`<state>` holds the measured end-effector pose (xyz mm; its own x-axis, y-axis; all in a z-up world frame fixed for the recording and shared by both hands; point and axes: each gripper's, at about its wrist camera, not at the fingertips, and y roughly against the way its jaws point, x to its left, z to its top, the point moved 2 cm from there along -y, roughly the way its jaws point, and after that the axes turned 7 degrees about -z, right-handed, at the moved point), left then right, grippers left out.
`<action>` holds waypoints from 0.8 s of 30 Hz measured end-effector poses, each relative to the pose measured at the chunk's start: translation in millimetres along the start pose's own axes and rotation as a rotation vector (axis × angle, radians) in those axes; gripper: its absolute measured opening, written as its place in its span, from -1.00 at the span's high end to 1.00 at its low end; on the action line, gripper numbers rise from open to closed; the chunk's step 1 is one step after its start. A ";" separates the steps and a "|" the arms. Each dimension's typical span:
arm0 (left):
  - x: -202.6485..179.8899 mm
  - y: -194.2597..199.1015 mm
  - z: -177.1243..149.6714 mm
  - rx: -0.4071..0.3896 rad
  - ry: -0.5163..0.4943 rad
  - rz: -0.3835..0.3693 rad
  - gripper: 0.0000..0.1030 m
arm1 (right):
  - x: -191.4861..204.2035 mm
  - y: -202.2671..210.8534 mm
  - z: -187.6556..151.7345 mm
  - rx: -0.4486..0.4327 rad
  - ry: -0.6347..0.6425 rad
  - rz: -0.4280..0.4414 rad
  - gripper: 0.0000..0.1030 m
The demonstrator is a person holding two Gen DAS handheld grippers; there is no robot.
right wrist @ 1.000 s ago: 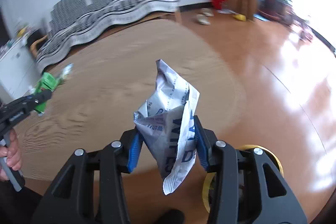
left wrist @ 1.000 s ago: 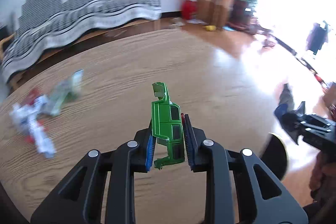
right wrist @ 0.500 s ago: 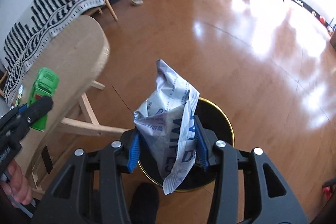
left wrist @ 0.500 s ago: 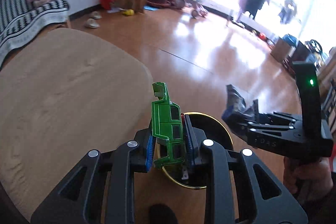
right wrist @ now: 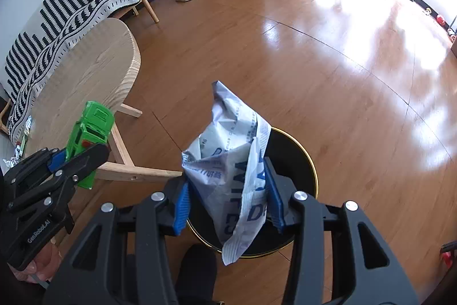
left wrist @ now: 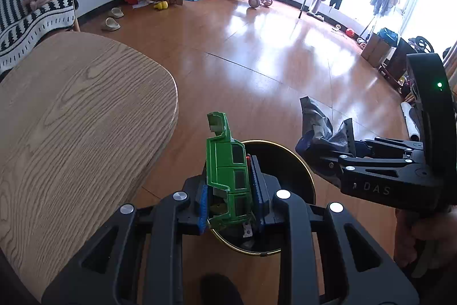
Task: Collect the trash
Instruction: 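Carry both items to the black bin and open both tools to drop them, then return both tools from the bin to the table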
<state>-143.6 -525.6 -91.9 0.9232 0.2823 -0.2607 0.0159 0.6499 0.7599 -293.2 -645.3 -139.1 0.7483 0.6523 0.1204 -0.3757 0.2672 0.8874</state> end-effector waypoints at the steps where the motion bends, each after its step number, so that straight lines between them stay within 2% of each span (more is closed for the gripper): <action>1: -1.1 -0.7 0.0 0.000 0.001 -0.001 0.53 | -0.8 0.2 -0.3 0.000 -0.001 0.001 0.11; 3: -3.0 -1.6 1.7 0.000 0.001 -0.005 0.53 | -4.1 0.8 -1.6 -0.003 -0.008 0.004 0.06; 4: -5.4 -2.1 1.3 0.000 0.000 -0.007 0.53 | -5.1 1.6 -1.5 -0.008 -0.013 0.003 -0.11; 6: -4.2 -2.4 1.5 0.002 -0.004 -0.010 0.53 | -8.1 4.5 -0.5 -0.025 -0.021 0.007 -0.27; 12: -7.5 -7.3 -1.5 0.017 -0.001 -0.024 0.53 | -12.5 8.6 1.7 -0.041 -0.052 -0.006 -0.35; 19: -15.6 -12.4 0.0 0.010 -0.001 -0.079 0.49 | -27.4 17.0 2.6 -0.084 -0.137 -0.039 -0.42; 21: -20.8 -13.8 0.7 0.007 -0.001 -0.103 0.06 | -31.2 20.4 3.8 -0.103 -0.166 -0.051 -0.45; 22: -23.1 -13.4 1.0 0.000 0.000 -0.103 -0.43 | -34.5 22.0 3.9 -0.112 -0.178 -0.052 -0.48; 23: -24.1 -12.1 1.0 -0.010 0.000 -0.103 -0.55 | -37.2 22.5 3.3 -0.117 -0.185 -0.052 -0.48; 24: -25.8 -9.8 0.8 -0.024 -0.008 -0.105 -0.55 | -38.3 23.2 2.8 -0.120 -0.190 -0.053 -0.48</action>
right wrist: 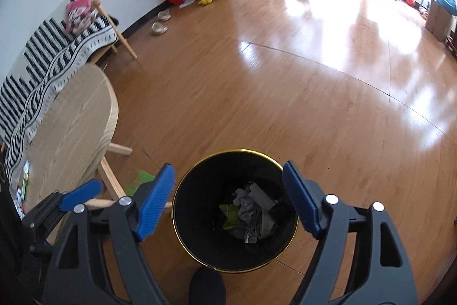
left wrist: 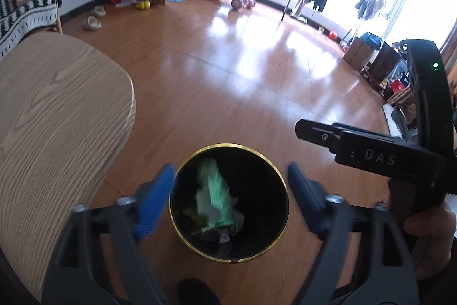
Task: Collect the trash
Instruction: 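Return both tools from the bin to the table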
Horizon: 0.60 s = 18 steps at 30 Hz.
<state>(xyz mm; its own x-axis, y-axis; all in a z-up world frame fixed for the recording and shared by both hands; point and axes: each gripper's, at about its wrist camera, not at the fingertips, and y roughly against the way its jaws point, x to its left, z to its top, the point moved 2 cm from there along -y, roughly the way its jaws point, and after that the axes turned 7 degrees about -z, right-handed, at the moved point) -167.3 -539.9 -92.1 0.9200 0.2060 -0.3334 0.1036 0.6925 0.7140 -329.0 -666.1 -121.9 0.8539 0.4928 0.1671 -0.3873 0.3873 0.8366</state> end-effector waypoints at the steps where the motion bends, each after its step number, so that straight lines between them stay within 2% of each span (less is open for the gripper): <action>1: -0.9 0.6 -0.1 0.002 -0.006 -0.003 -0.55 | -0.3 -0.1 -0.3 0.001 0.000 -0.001 -0.48; 7: 12.1 21.3 -0.1 -0.014 0.014 0.021 -0.55 | 13.9 -1.0 -1.0 0.017 0.040 0.007 -0.53; 11: 35.8 53.1 -1.5 -0.050 0.043 0.087 -0.65 | 43.0 4.9 0.8 0.010 0.098 0.027 -0.55; 14: 65.1 87.0 -4.9 -0.091 0.094 0.153 -0.71 | 78.2 13.2 1.9 -0.007 0.159 0.053 -0.58; 18: 120.4 146.9 -16.8 -0.160 0.203 0.272 -0.73 | 144.2 20.2 -3.4 -0.016 0.261 0.105 -0.60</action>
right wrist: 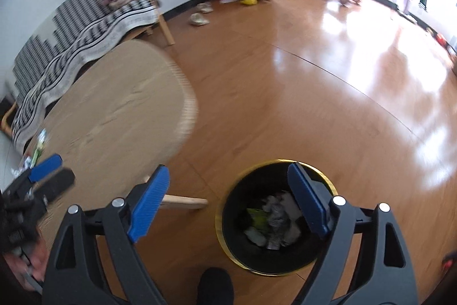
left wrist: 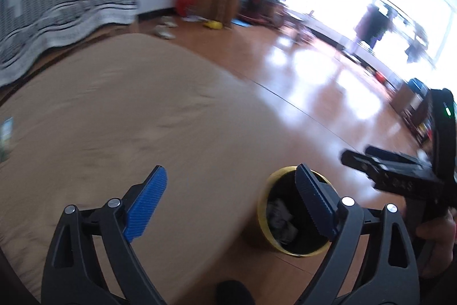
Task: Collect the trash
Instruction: 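Return both tools from the bin to the table, then grasp the white-blue printed wrapper with the right tool while the left tool grasps the white tissue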
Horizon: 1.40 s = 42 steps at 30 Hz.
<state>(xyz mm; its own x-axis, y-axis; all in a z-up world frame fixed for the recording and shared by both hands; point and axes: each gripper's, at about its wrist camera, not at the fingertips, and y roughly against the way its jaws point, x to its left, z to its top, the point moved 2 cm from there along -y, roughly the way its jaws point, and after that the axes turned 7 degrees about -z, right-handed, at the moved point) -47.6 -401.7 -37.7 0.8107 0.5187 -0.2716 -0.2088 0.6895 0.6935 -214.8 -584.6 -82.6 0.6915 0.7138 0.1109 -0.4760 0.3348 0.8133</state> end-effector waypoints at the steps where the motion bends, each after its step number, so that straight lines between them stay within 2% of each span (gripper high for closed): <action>1: 19.9 11.3 1.1 -0.013 0.031 0.033 -0.74 | 14.6 -0.6 3.1 0.000 0.021 0.015 -0.60; 10: 199.5 124.3 -22.3 -0.127 0.301 0.311 -0.75 | 215.0 -10.4 1.0 0.015 0.302 0.210 -0.60; 18: 333.2 224.6 -88.0 -0.196 0.550 0.525 -0.75 | 396.6 -8.4 -32.4 0.069 0.505 0.416 -0.58; 22: 377.1 257.2 -121.2 -0.220 0.675 0.572 -0.75 | 473.0 -13.0 -60.8 0.102 0.597 0.477 -0.48; 26: 400.9 269.4 -139.0 -0.215 0.724 0.585 -0.75 | 518.5 -21.6 -80.1 0.119 0.655 0.487 -0.36; 29: 410.8 271.0 -144.1 -0.206 0.715 0.594 -0.75 | 545.7 -28.7 -88.1 0.131 0.667 0.490 -0.24; 32: 416.5 268.8 -147.8 -0.196 0.704 0.591 -0.75 | 560.8 -37.4 -94.1 0.140 0.687 0.476 -0.03; 35: 415.7 266.0 -151.4 -0.184 0.688 0.590 -0.75 | 571.1 -41.6 -102.9 0.155 0.711 0.471 0.36; 36: 416.2 264.6 -150.9 -0.181 0.680 0.594 -0.75 | 572.8 -43.1 -104.2 0.162 0.718 0.476 0.56; 39: 416.0 262.0 -149.2 -0.181 0.667 0.597 -0.75 | 570.6 -27.8 -103.5 0.134 0.742 0.505 0.60; 42: 416.2 258.4 -145.6 -0.189 0.656 0.586 -0.75 | 554.4 2.3 -93.2 0.054 0.745 0.553 0.60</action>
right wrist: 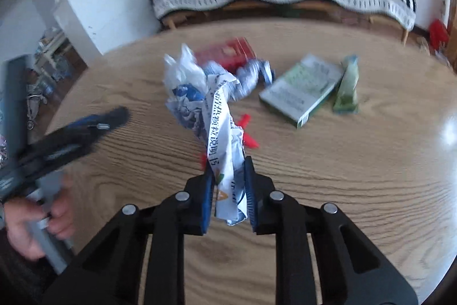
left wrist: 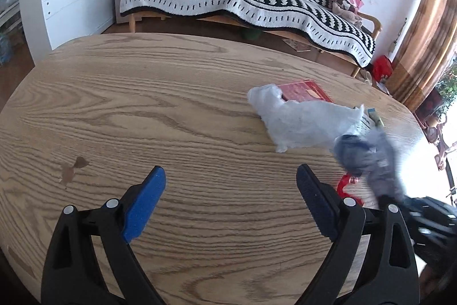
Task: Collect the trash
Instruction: 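Grasp the white-blue printed wrapper with the right tool while the left tool grasps the white tissue, then carry both items to the black bin and open both tools to drop them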
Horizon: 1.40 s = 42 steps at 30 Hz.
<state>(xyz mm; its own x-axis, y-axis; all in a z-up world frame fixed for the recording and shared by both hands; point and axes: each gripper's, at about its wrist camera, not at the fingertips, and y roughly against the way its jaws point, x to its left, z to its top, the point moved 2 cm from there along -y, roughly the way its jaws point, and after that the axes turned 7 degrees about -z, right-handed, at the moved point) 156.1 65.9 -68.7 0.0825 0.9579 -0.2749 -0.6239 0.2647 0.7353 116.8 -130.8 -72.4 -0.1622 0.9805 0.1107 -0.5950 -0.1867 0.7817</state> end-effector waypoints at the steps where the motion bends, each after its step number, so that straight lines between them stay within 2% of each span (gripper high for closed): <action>1: -2.2 -2.2 0.9 0.000 -0.002 -0.005 -0.75 | -2.4 12.8 -1.0 -0.026 -0.002 0.009 0.60; 4: -13.9 -9.0 3.3 0.003 -0.012 -0.031 -0.75 | -17.6 28.9 -7.7 -0.034 -0.029 0.006 0.60; 7: -31.4 -17.4 6.9 -0.004 -0.042 -0.044 -0.75 | -36.8 33.0 -16.6 -0.002 -0.056 0.003 0.60; 10: -51.1 -30.5 11.0 -0.013 -0.080 -0.031 -0.78 | -53.6 35.5 -23.9 0.020 -0.076 -0.012 0.60; 16: -62.6 -55.9 17.5 0.028 -0.007 -0.037 -0.80 | -74.0 45.3 -38.4 0.037 -0.106 -0.014 0.60; 18: -64.7 -62.5 14.8 0.051 -0.001 -0.018 -0.79 | -79.2 49.5 -41.0 0.036 -0.109 -0.019 0.60; 19: -65.0 -64.6 13.2 0.064 0.002 -0.006 -0.67 | -82.5 52.6 -42.9 0.035 -0.112 -0.022 0.60; 20: -64.0 -67.6 10.9 0.085 0.008 0.010 -0.37 | -85.7 54.8 -44.1 0.034 -0.113 -0.025 0.60; 21: -63.9 -66.1 10.6 0.072 -0.003 0.042 -0.18 | -90.0 58.5 -46.5 0.031 -0.117 -0.029 0.60; 22: -64.1 -65.8 10.0 0.079 -0.010 0.055 0.29 | -93.1 61.8 -48.3 0.028 -0.121 -0.032 0.60; 23: -65.2 -66.0 8.4 0.093 -0.007 0.052 0.52 | -96.6 65.5 -50.4 0.025 -0.126 -0.034 0.60; 25: -63.1 -60.9 7.7 0.103 0.023 0.044 0.67 | -105.7 74.8 -54.6 0.014 -0.138 -0.045 0.60; 28: -66.2 -46.3 8.6 0.093 0.047 0.034 0.76 | -121.3 88.9 -61.0 -0.002 -0.163 -0.064 0.60; 32: -89.4 -23.1 6.7 0.050 0.017 0.014 0.77 | -155.6 113.7 -80.6 -0.024 -0.219 -0.108 0.60; 38: -174.7 0.0 -21.1 0.043 -0.119 -0.103 0.77 | -228.1 158.7 -123.4 -0.058 -0.337 -0.215 0.60; 42: -255.4 7.2 -56.7 0.061 -0.247 -0.205 0.77 | -277.8 192.6 -161.2 -0.085 -0.418 -0.307 0.60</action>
<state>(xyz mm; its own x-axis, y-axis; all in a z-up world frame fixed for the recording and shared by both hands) 86.5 -183.1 -28.3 0.3924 0.8799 -0.2679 -0.5281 0.4540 0.7177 -79.6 -449.0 -51.5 0.3473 0.9282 0.1332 -0.6304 0.1259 0.7660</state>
